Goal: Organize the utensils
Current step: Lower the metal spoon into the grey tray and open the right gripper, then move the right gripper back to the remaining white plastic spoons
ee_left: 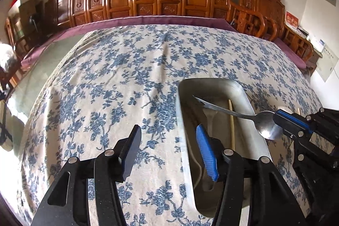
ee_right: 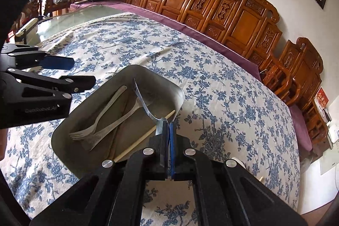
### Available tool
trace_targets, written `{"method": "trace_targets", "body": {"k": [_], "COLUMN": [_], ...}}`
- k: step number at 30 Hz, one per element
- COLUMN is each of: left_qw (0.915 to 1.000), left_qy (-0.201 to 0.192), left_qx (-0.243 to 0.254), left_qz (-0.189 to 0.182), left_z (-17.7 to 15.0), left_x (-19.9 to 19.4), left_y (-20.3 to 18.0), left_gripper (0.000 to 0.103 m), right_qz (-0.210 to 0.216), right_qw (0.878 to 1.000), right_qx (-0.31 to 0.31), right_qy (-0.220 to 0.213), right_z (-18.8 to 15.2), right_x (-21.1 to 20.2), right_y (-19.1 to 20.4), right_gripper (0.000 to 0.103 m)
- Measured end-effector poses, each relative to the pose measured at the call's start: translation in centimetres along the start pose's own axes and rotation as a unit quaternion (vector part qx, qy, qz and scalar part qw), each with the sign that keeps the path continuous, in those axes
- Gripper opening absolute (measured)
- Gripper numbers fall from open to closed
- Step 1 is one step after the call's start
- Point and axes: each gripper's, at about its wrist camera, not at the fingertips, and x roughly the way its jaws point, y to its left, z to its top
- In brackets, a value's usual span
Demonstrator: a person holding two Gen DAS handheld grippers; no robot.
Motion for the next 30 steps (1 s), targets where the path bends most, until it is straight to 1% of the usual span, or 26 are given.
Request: {"method": "trace_targets", "body": {"k": [4,7,14,20,22,25,30], "left_qw": [0.9998,0.9996,0.9994,0.9993,0.9992,0.9992,0.9994], "left_qy": [0.002,0.0,-0.002,-0.003,-0.001,-0.002,-0.002], "left_qx": [-0.017,-0.026,-0.035,-0.036,-0.038,-0.038,-0.035], "left_qz": [0.003,0.005,0.006,0.006,0.006,0.006,0.006], "left_z": [0.1,0.1,0.2,0.3,0.3,0.3,0.3], "left_x": [0.1,0.0,-0.2,-0.2,-0.2,-0.3,-0.3], "left_y": [1.1,1.7,2.2,2.3,2.3,2.3,2.1], "left_gripper": [0.052,0.056,0.057,0.057,0.057,0.057,0.057], "right_qz": [0.002,0.006,0.012,0.07,0.105,0.136,0.169], "right_qw": [1.0,1.0,1.0,0.997,0.992,0.987,0.979], "right_qx": [0.007,0.007,0.006,0.037,0.061,0.084,0.105], "right_qy": [0.006,0.012,0.017,0.016,0.02,0.028,0.042], "right_z": [0.6,0.7,0.4,-0.3,-0.7,-1.3,-2.2], "right_x": [0.7,1.1,1.4,0.6,0.6,0.9,1.6], "right_y": [0.2,0.7,2.1,2.3,2.2,1.9,1.8], "right_gripper": [0.002,0.002,0.003,0.006,0.007,0.007,0.008]}}
